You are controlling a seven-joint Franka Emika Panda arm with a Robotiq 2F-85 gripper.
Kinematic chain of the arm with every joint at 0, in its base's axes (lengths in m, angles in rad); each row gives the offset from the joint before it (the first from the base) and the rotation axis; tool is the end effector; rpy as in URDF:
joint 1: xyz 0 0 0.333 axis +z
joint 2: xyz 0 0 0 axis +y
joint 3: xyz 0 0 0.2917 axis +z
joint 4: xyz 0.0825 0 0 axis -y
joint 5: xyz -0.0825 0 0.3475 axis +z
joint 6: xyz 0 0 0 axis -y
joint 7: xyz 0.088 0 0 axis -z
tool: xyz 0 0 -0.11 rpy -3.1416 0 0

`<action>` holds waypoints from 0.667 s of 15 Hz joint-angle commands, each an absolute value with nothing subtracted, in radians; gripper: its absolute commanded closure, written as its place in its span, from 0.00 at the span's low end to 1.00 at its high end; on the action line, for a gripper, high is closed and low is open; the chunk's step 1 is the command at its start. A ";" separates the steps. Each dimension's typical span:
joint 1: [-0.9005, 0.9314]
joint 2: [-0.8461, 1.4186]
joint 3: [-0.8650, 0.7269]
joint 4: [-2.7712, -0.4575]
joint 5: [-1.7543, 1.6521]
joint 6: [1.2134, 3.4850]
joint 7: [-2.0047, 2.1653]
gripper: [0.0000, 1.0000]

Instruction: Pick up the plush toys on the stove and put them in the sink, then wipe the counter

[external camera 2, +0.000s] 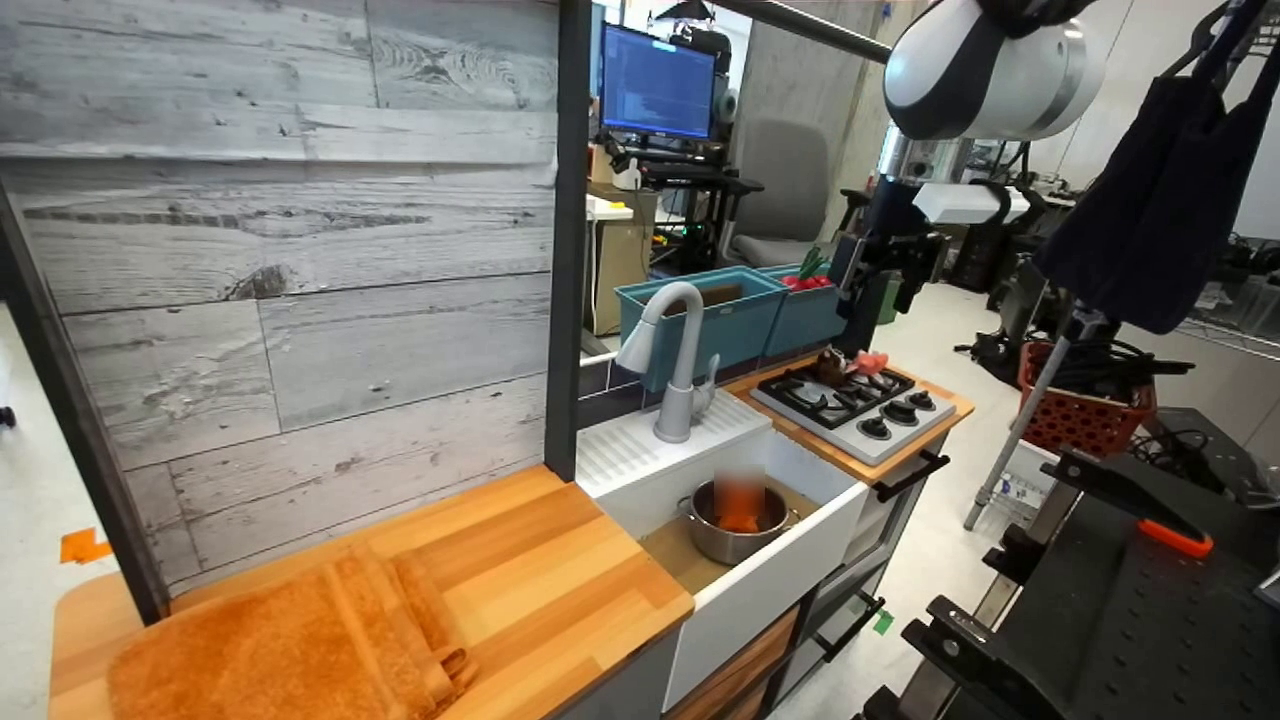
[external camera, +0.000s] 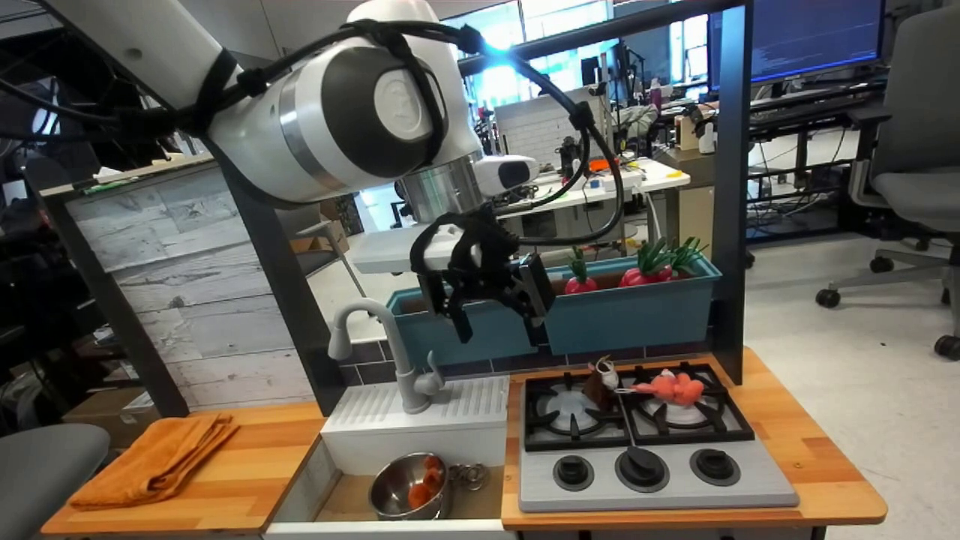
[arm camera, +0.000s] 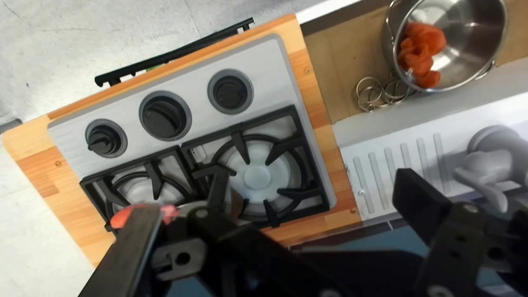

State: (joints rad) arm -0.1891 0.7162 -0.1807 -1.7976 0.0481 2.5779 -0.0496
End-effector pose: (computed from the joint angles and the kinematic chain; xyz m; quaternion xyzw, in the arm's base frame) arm 0.5816 -0.2181 0.1682 0.9862 -0.1550 0.0281 0.0516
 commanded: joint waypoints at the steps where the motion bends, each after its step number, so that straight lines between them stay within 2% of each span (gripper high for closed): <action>1: -0.237 0.866 -0.180 -1.564 0.064 2.602 0.023 0.00; 10: -0.275 1.248 -0.251 -1.113 0.055 2.542 0.246 0.00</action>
